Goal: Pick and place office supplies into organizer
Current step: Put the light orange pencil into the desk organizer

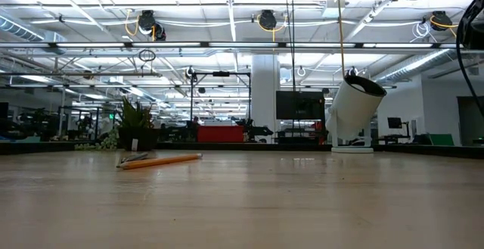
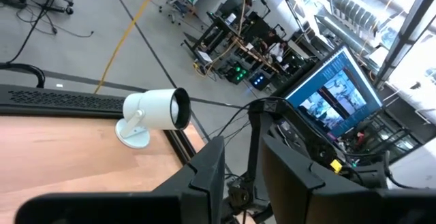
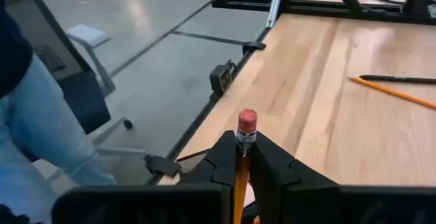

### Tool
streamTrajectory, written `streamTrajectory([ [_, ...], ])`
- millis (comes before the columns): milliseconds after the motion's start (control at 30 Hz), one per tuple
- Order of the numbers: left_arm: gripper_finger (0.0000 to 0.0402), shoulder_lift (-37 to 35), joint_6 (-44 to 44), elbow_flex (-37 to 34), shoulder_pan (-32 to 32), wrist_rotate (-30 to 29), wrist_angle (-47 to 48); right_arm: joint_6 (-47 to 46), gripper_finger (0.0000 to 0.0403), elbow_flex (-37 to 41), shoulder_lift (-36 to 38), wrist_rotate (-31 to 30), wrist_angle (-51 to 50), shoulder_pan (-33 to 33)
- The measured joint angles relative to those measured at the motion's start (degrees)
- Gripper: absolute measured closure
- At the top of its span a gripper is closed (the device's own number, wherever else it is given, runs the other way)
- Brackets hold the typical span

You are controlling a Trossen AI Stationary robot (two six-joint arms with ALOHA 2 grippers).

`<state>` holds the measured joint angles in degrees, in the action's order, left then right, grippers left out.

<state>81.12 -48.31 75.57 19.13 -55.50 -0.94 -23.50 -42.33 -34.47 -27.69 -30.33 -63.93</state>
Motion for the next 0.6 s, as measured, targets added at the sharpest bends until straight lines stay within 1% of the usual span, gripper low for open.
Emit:
streamTrajectory([
  [100, 0.0304, 0.0, 0.0, 0.0, 0.0, 0.0, 0.1, -0.1, 0.0383, 0.3, -1.5, -0.7, 0.5, 0.0],
  [200, 0.0304, 0.0, -0.1, 0.0, 0.0, 0.0, 0.5, -1.3, 0.0381, 2.7, -2.0, -0.6, 3.1, 0.1],
  [267, 0.0304, 0.0, -0.1, 0.0, 0.0, 0.0, 0.8, -2.1, 0.0383, 5.0, -2.0, 0.6, 6.8, 0.1],
  [467, 0.0304, 0.0, -0.1, 0.0, 0.0, 0.2, 1.0, -4.1, 0.0384, 11.9, -2.0, 0.7, 18.0, 0.1],
  [600, 0.0304, 0.0, -0.1, 0.0, 0.0, 0.6, 1.3, -5.2, 0.0382, 14.7, -2.0, 0.8, 18.9, -0.1],
])
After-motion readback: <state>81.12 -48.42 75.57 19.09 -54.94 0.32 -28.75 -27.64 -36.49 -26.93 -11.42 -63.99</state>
